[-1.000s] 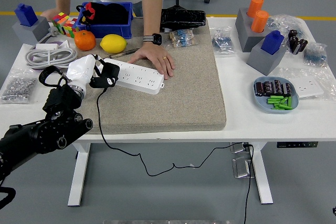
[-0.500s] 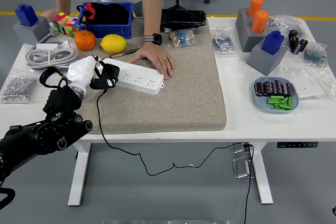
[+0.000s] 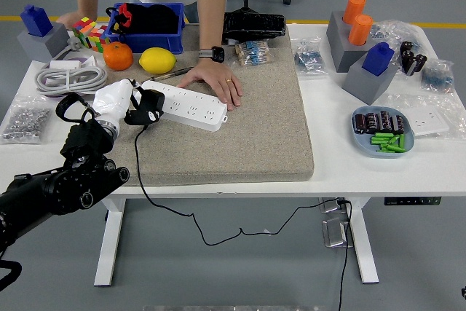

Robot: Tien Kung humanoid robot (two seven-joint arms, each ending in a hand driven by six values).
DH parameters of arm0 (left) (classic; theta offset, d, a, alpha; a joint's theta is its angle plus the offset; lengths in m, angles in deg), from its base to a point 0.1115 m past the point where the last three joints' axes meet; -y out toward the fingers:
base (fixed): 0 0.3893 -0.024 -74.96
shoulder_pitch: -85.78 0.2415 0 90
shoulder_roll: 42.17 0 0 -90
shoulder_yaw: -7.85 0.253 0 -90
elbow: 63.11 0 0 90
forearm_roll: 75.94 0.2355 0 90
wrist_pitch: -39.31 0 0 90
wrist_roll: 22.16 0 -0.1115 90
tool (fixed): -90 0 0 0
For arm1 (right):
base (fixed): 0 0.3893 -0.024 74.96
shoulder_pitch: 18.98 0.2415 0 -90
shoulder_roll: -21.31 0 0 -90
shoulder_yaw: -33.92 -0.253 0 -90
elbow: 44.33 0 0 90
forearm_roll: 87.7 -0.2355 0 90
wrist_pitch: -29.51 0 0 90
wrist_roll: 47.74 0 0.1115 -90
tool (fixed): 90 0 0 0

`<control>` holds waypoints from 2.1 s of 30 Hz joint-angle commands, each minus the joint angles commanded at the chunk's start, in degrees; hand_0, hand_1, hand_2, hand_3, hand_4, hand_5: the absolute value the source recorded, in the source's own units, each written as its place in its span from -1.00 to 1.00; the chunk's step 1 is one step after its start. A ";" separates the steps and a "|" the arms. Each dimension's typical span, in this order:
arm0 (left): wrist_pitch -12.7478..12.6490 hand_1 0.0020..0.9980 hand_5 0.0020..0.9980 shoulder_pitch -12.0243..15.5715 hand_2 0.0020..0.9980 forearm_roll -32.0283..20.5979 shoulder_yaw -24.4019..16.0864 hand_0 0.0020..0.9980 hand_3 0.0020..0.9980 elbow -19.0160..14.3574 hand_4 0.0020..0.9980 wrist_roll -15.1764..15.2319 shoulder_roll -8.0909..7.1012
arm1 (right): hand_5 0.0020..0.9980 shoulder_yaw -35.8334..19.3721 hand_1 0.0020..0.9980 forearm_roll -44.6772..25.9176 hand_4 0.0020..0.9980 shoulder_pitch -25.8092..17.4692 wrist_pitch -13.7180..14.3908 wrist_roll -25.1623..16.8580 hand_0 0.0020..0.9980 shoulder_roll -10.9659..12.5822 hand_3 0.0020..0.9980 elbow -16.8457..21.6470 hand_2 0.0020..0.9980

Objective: Press the white button,pick up the black plug,place it near the board,insert it into the board

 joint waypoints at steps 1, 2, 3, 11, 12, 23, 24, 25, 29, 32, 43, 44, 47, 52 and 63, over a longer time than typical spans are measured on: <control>-0.01 -0.49 -1.00 -0.03 -0.46 0.02 0.01 -0.37 0.04 -0.03 0.39 0.01 0.04 | -0.56 -0.04 0.16 0.00 0.35 -0.01 0.01 -0.01 0.37 0.00 0.16 0.00 0.12; -0.04 -0.49 -1.00 -0.04 -0.46 0.07 -0.02 -0.37 0.04 -0.08 0.39 0.02 0.08 | -0.56 -0.06 0.16 0.01 0.35 -0.01 0.01 -0.01 0.37 0.00 0.16 0.00 0.12; -0.09 -0.49 -1.00 -0.05 -0.46 0.11 -0.06 -0.37 0.04 -0.11 0.39 0.01 0.12 | -0.56 -0.04 0.16 0.01 0.35 0.00 0.00 0.00 0.37 0.00 0.16 0.00 0.12; 0.49 -0.49 -1.00 -0.59 -0.47 -0.21 1.25 -0.37 0.02 0.68 0.39 -0.70 0.50 | -0.56 0.10 0.16 -0.05 0.35 0.09 -0.04 0.00 0.37 -0.11 0.16 0.05 0.12; 0.57 -0.49 -1.00 -0.69 -0.47 -0.28 1.54 -0.37 0.02 0.86 0.39 -0.79 0.52 | -0.56 0.12 0.16 -0.06 0.35 0.09 -0.03 -0.01 0.37 -0.09 0.16 0.06 0.12; 0.97 -0.49 -1.00 -0.98 -0.46 -1.39 3.11 -0.38 0.04 1.92 0.40 -0.83 0.69 | -0.56 -0.03 0.16 -0.06 0.35 0.10 -0.03 -0.08 0.37 -0.04 0.16 0.08 0.12; 0.95 -0.49 -1.00 -0.98 -0.46 -1.39 3.15 -0.38 0.04 1.87 0.40 -0.78 0.75 | -0.56 -0.05 0.16 -0.06 0.35 0.11 -0.02 -0.08 0.37 -0.04 0.16 0.07 0.12; 0.93 -0.49 -1.00 -0.98 -0.46 -1.41 3.15 -0.38 0.04 1.79 0.40 -0.72 0.78 | -0.56 -0.06 0.16 -0.05 0.35 0.12 -0.01 -0.08 0.37 -0.03 0.16 0.07 0.12; 0.85 -0.49 -1.00 -1.15 -0.47 -1.26 3.27 -0.39 0.04 1.67 0.41 -0.73 1.00 | -0.56 0.03 0.15 -0.09 0.35 0.18 -0.01 -0.11 0.37 -0.03 0.16 0.11 0.12; 1.03 -0.49 -1.00 -1.34 -0.47 -1.30 3.53 -0.39 0.04 1.80 0.41 -0.88 1.08 | -0.56 0.09 0.15 -0.09 0.35 0.18 -0.02 -0.10 0.37 -0.03 0.16 0.23 0.12; 2.17 -0.08 -1.00 -1.41 -0.10 -2.03 3.86 -0.22 0.13 2.21 0.66 -1.04 1.08 | -0.56 0.16 0.16 -0.05 0.35 0.13 -0.02 -0.13 0.37 -0.01 0.15 0.35 0.12; 2.22 -0.08 -1.00 -1.40 -0.10 -2.24 3.83 -0.22 0.13 2.23 0.66 -0.91 1.07 | -0.56 0.16 0.16 -0.03 0.35 0.13 -0.02 -0.13 0.37 0.00 0.15 0.34 0.12; 2.11 0.08 -1.00 -1.39 0.01 -2.43 3.79 -0.06 0.14 2.22 0.83 -0.47 1.05 | -0.56 0.15 0.15 -0.04 0.36 0.14 -0.03 -0.14 0.37 0.03 0.15 0.36 0.12; 1.95 0.08 -1.00 -1.31 0.01 -2.85 3.73 -0.06 0.14 2.24 0.83 0.14 1.05 | -0.56 0.24 0.15 -0.06 0.36 0.15 -0.04 -0.16 0.37 0.02 0.15 0.36 0.12; 1.60 0.31 -0.63 -1.46 0.14 -3.79 3.27 0.23 0.27 2.12 0.94 0.75 1.07 | -0.56 0.24 0.15 -0.01 0.36 0.15 -0.02 -0.18 0.37 0.00 0.15 0.34 0.11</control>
